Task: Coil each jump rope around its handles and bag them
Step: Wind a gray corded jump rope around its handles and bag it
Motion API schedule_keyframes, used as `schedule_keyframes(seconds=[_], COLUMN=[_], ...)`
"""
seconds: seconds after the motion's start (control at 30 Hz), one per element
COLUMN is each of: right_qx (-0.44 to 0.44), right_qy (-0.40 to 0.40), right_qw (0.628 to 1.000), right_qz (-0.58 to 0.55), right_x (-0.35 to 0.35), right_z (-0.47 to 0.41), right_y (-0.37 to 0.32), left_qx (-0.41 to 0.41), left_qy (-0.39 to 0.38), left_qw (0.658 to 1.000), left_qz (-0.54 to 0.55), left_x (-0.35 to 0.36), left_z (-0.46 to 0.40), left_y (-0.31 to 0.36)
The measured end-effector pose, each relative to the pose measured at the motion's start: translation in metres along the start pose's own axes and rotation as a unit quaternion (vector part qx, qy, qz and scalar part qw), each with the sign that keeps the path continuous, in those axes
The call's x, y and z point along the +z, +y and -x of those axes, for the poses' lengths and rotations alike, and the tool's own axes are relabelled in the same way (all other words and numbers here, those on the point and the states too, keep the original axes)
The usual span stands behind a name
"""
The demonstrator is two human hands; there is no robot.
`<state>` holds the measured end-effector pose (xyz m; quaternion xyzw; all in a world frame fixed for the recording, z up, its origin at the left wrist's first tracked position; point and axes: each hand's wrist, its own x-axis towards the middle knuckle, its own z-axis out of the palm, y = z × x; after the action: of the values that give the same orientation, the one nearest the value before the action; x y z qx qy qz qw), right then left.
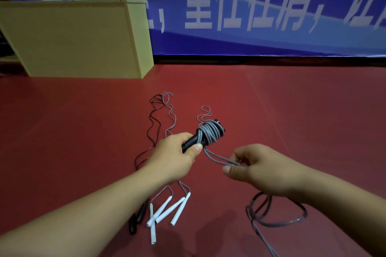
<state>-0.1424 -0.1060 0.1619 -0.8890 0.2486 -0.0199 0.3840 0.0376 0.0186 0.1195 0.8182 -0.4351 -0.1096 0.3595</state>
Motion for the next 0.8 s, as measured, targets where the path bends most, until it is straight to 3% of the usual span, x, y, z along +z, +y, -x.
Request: schedule_keyframes(seconds=[0.23,0.47,0.67,0.8], right_qx=[-0.039,-0.058,-0.091,-0.085], right_qy=[0.076,0.141,0.143,0.160], right_qw=[0.996,0.988,0.974,0.968], right_qz=[-0.030,0.034,0.147,0.174], right_x=[0.002,-0.002,-0.007,-0.013], right_z=[-0.001,-0.002,0.001,-0.002], right_y=[0.003,0.003,0.011,0.016], left_qx=[0.033,0.112,0.106,0.081], left_qy=[-0.094,-0.198,-0.281,-0.339], left_qw=[0.990,0.962,0.943,0.936], left_qz=[-0.098,-0.149,-0.141,-0.055], left_x=[-0.004,-0.003,-0.013,-0.020], left_z=[0.009,0.023,0.030,0.033], left_y=[0.003,0.024,0.030,0.034])
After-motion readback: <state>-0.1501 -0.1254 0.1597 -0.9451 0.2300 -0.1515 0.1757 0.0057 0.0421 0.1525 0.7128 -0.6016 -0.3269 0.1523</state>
